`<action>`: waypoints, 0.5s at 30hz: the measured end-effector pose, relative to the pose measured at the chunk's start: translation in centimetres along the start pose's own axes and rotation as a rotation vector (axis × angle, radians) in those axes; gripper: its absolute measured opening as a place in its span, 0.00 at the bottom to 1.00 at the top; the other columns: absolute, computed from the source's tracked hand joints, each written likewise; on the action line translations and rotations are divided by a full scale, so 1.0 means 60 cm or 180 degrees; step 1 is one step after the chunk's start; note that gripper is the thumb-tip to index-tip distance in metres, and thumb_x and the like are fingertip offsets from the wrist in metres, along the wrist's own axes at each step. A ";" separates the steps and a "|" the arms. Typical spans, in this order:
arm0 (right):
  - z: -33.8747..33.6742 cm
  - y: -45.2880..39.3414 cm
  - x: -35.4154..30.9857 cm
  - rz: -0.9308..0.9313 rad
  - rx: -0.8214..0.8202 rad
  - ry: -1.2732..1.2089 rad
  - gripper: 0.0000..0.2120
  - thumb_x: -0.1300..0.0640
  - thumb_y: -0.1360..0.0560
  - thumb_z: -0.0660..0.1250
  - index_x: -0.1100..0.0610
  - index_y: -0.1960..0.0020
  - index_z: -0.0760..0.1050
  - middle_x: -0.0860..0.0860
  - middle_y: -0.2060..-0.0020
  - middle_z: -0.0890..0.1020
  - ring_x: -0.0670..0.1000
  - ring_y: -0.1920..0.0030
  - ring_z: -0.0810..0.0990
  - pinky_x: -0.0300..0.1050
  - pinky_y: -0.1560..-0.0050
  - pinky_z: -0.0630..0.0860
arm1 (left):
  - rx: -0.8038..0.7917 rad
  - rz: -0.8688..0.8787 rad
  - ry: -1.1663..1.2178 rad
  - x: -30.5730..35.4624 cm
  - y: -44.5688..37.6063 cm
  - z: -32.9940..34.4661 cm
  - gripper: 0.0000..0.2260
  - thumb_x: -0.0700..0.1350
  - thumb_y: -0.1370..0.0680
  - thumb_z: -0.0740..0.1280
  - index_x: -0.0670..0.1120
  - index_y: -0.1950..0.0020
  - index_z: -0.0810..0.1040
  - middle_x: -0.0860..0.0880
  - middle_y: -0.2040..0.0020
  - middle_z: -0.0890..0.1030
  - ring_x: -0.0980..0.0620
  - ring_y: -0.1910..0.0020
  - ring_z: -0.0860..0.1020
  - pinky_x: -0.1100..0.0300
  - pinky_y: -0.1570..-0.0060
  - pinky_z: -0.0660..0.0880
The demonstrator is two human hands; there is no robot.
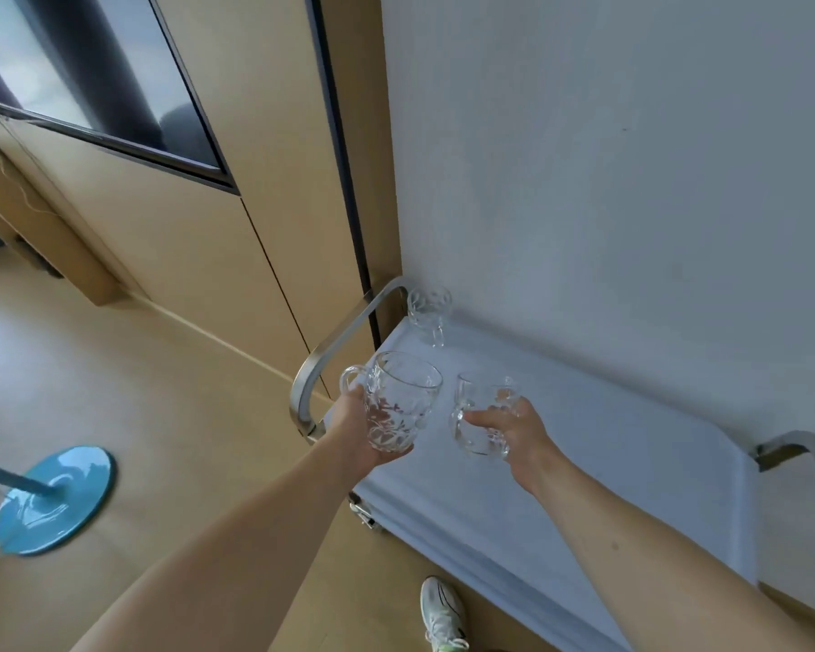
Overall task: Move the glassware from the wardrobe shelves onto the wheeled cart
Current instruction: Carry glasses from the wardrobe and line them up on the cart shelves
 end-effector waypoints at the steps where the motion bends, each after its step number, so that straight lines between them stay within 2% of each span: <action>1: -0.001 -0.022 0.000 0.0026 0.0040 -0.0002 0.31 0.59 0.48 0.85 0.55 0.45 0.81 0.52 0.54 0.87 0.55 0.51 0.86 0.53 0.49 0.82 | -0.0016 -0.0044 -0.0062 0.006 -0.017 0.009 0.24 0.59 0.16 0.58 0.42 0.31 0.75 0.37 0.40 0.81 0.34 0.43 0.80 0.35 0.46 0.78; 4: -0.007 -0.077 0.009 0.0181 0.0141 -0.0068 0.35 0.63 0.43 0.85 0.57 0.38 0.78 0.56 0.45 0.85 0.60 0.44 0.84 0.65 0.41 0.80 | 0.0061 -0.0135 -0.0196 0.012 -0.065 0.032 0.24 0.60 0.17 0.58 0.40 0.37 0.78 0.37 0.48 0.84 0.36 0.47 0.82 0.37 0.48 0.80; 7: -0.015 -0.122 0.016 0.0234 0.0364 -0.0070 0.35 0.65 0.41 0.84 0.56 0.37 0.76 0.57 0.41 0.82 0.58 0.43 0.83 0.64 0.41 0.80 | 0.0066 -0.0148 -0.0195 0.013 -0.103 0.046 0.25 0.61 0.16 0.56 0.40 0.43 0.78 0.39 0.59 0.86 0.37 0.51 0.83 0.38 0.48 0.81; 9: -0.017 -0.146 0.016 0.0196 0.0464 -0.0026 0.34 0.65 0.42 0.84 0.54 0.39 0.75 0.55 0.42 0.81 0.54 0.45 0.83 0.54 0.50 0.82 | 0.0005 -0.0175 -0.0149 0.012 -0.130 0.048 0.27 0.63 0.16 0.54 0.41 0.39 0.77 0.39 0.53 0.85 0.36 0.48 0.82 0.37 0.44 0.79; 11: -0.017 -0.162 0.013 0.0154 0.0499 0.0095 0.37 0.63 0.45 0.85 0.52 0.39 0.74 0.52 0.42 0.80 0.50 0.45 0.81 0.44 0.55 0.76 | -0.0023 -0.0255 -0.0098 0.012 -0.149 0.048 0.28 0.63 0.16 0.53 0.43 0.33 0.75 0.39 0.46 0.82 0.35 0.44 0.81 0.36 0.42 0.78; 15: -0.022 -0.204 0.004 0.0037 0.0497 0.0524 0.45 0.64 0.42 0.85 0.53 0.30 0.70 0.51 0.37 0.77 0.52 0.36 0.77 0.47 0.40 0.74 | -0.0047 -0.0381 -0.0056 0.019 -0.178 0.044 0.28 0.63 0.16 0.53 0.42 0.29 0.73 0.37 0.44 0.81 0.34 0.43 0.80 0.36 0.40 0.77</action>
Point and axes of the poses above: each hand's wrist, its own y-axis away from the middle knuckle, its own z-axis out of the palm, x = y × z, the point moved 2 cm from there along -y, towards the middle knuckle
